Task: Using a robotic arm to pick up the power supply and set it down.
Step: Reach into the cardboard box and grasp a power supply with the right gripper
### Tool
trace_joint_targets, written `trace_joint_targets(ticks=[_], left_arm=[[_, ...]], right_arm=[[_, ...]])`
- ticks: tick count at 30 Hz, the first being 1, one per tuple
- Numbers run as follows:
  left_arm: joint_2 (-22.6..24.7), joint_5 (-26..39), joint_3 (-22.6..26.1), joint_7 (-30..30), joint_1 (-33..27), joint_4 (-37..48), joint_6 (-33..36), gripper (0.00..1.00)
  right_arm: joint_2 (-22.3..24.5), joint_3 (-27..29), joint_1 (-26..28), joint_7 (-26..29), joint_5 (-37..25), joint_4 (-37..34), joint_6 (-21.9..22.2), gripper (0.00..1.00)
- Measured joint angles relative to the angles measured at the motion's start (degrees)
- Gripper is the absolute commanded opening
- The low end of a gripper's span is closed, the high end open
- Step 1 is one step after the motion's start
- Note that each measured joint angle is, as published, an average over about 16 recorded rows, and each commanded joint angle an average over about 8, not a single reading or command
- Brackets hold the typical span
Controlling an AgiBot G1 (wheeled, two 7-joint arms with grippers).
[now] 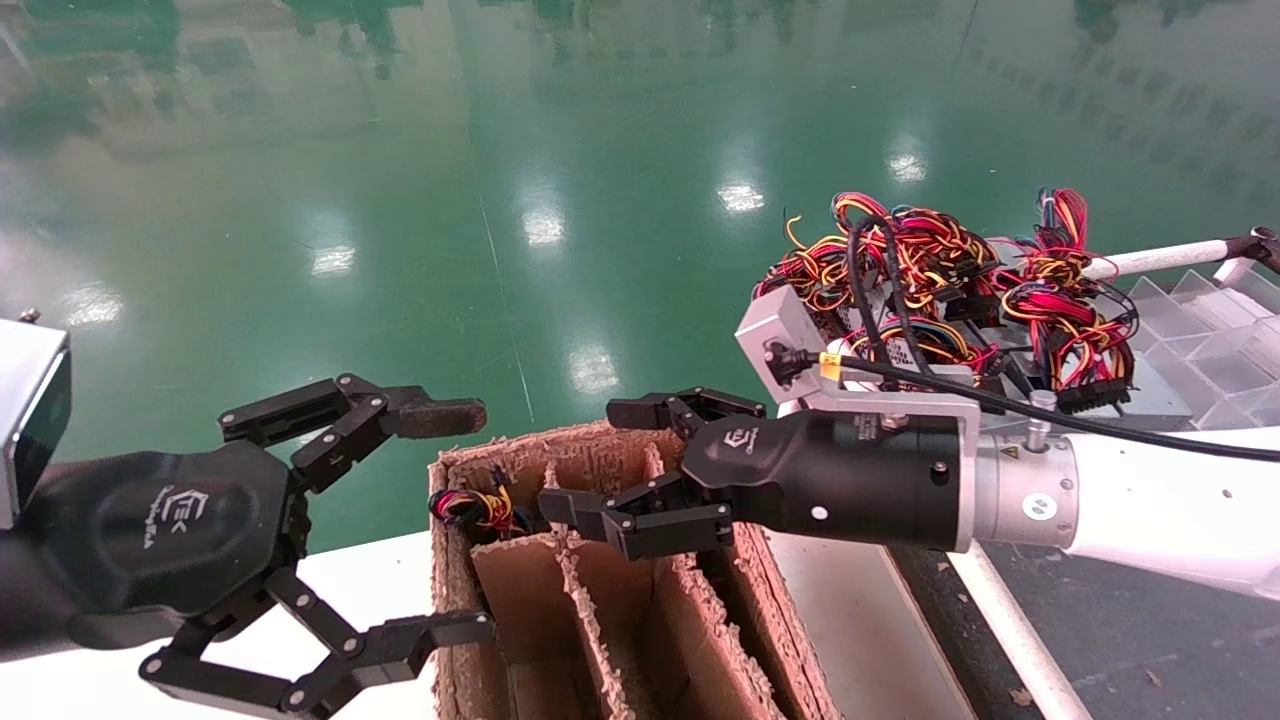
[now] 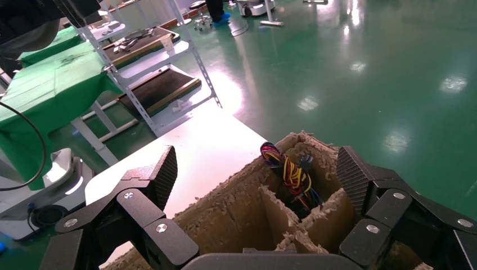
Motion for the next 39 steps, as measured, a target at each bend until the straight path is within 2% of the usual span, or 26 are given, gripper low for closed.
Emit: trace_joint_targets(ticks=[8,17,28,30,36,37,39], left_arm=[[0.0,0.0,0.0,0.0,0.0,0.0,0.0,1.0],[0.0,0.0,0.01,0.01,0.0,0.01,0.0,1.0],[0.0,-0.01,0.01,0.01,0.0,0.01,0.0,1.0],[0.0,-0.01,0.01,0.01,0.0,0.01,0.0,1.0],[0.0,-0.01,0.01,0.01,0.0,0.01,0.0,1.0],[0.0,-0.01,0.02,0.01,0.0,0.01,0.0,1.0],[0.0,-0.01,0.02,0.01,0.0,0.01,0.0,1.0]], right_arm=[[-3.33,-1.59,1.46,1.09,-2.7,-2.8,2.73,1.0],[-9.84,-4.94,3.91,2.08,-8.0,-6.97,7.03,1.0],[-14.78,-8.56,3.99,2.69,-13.59,-7.45,10.85,1.0],[-15.19,-9.03,3.79,3.03,-14.39,-7.11,11.49,0.86],[-16.02,-10.19,3.4,4.7,-16.45,-6.18,13.22,0.11],[-16.1,-10.34,3.37,5.04,-16.7,-6.06,13.43,0.03],[-16.22,-10.62,3.33,5.76,-17.17,-5.86,13.76,0.0]])
